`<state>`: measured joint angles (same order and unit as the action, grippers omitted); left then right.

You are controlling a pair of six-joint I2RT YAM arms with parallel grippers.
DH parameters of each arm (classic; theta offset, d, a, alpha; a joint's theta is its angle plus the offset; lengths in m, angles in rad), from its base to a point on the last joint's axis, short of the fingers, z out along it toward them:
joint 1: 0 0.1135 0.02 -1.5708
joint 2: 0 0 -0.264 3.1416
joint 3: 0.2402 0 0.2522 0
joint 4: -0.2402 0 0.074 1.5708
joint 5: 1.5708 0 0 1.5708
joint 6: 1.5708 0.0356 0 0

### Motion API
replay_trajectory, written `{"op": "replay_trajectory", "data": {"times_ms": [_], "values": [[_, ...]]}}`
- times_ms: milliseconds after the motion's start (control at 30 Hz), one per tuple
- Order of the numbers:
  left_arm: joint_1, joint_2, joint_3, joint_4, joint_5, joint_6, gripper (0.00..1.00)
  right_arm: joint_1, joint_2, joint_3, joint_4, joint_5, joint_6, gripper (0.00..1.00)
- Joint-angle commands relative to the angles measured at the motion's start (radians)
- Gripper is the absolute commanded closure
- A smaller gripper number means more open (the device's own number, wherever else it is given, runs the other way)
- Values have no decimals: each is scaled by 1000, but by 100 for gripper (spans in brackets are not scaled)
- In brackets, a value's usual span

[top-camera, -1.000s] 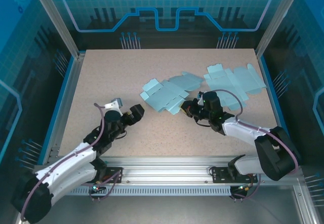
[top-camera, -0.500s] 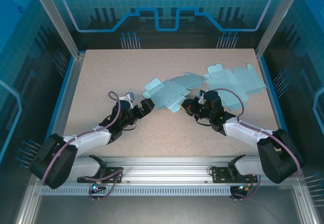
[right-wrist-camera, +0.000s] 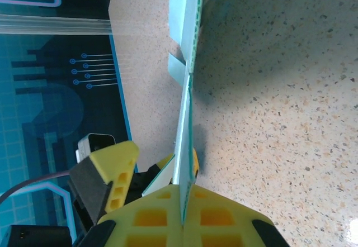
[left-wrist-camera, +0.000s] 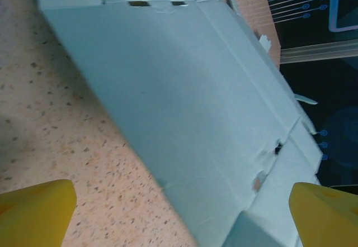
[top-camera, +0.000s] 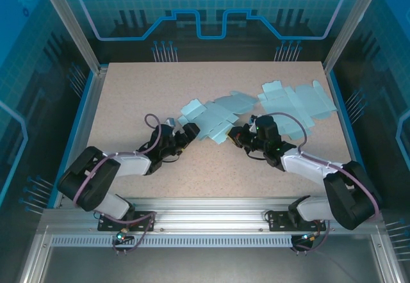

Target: Fold the paper box

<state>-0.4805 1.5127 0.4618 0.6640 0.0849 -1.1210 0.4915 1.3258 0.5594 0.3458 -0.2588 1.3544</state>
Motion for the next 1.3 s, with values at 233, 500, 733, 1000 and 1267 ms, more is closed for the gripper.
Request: {"op": "replay_trajectory", "data": {"times_ms": [233,500,733,1000,1267], "values": [[4,119,64,147,35,-74,13,23,51,41,27,-6,-1,100],[4,181,75,207,24,-84,26,28,70,43,30,-15,-1,100],[6,153,77,122,-45,-41,53,28,84,33,18,-28,-14,100],[6,50,120,-69,-91,81,84,28,81,25,-4,-33,-47,100],[7,-101,282,-477,-101,409,96,14,34,83,-224,-24,-257,86]]}}
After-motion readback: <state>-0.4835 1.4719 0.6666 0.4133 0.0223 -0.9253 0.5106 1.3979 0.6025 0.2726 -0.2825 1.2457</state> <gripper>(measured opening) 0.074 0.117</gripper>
